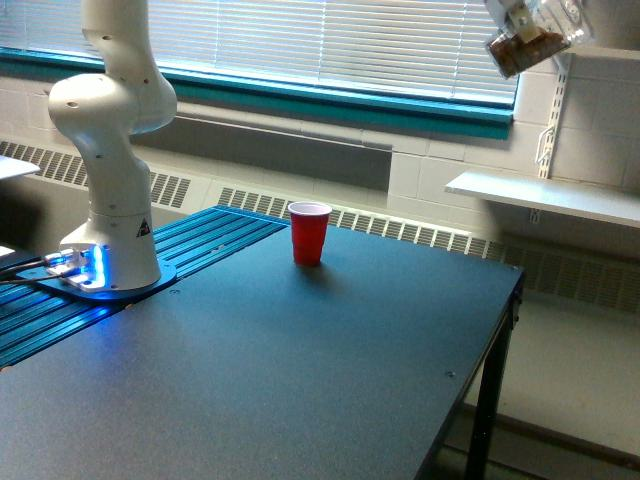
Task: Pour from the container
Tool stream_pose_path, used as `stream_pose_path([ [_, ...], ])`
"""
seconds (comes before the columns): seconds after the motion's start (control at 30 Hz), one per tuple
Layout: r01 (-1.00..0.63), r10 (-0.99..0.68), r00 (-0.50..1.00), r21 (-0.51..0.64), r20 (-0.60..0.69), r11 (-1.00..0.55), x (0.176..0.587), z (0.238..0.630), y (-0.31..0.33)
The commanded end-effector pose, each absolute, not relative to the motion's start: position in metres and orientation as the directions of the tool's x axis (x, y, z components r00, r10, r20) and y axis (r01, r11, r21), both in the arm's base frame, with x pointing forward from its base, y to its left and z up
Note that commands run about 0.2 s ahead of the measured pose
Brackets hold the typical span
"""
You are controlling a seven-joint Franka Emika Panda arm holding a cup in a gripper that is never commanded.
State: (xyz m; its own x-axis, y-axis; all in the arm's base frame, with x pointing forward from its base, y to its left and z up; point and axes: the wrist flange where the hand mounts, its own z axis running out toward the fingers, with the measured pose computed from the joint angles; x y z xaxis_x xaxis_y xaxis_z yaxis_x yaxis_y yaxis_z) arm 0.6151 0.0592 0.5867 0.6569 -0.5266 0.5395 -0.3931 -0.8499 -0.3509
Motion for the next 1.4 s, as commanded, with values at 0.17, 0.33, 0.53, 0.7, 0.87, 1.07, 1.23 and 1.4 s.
stream_pose_path([
  [0.17,-0.383,-0.524,0.646,-0.359,0.554,-0.851,0.615,0.593,0.065],
  [0.33,-0.357,-0.498,0.662,-0.348,0.561,-0.867,0.613,0.592,0.067],
  [0.53,-0.317,-0.449,0.675,-0.319,0.586,-0.893,0.607,0.585,0.067],
  [0.7,-0.269,-0.398,0.700,-0.296,0.594,-0.916,0.596,0.577,0.069],
  [0.87,-0.227,-0.346,0.714,-0.266,0.608,-0.937,0.581,0.568,0.069],
  [1.07,-0.163,-0.276,0.736,-0.235,0.618,-0.958,0.560,0.558,0.075],
  [1.23,-0.118,-0.229,0.749,-0.214,0.622,-0.970,0.542,0.549,0.083],
  [1.4,-0.063,-0.177,0.762,-0.199,0.624,-0.978,0.522,0.540,0.095],
])
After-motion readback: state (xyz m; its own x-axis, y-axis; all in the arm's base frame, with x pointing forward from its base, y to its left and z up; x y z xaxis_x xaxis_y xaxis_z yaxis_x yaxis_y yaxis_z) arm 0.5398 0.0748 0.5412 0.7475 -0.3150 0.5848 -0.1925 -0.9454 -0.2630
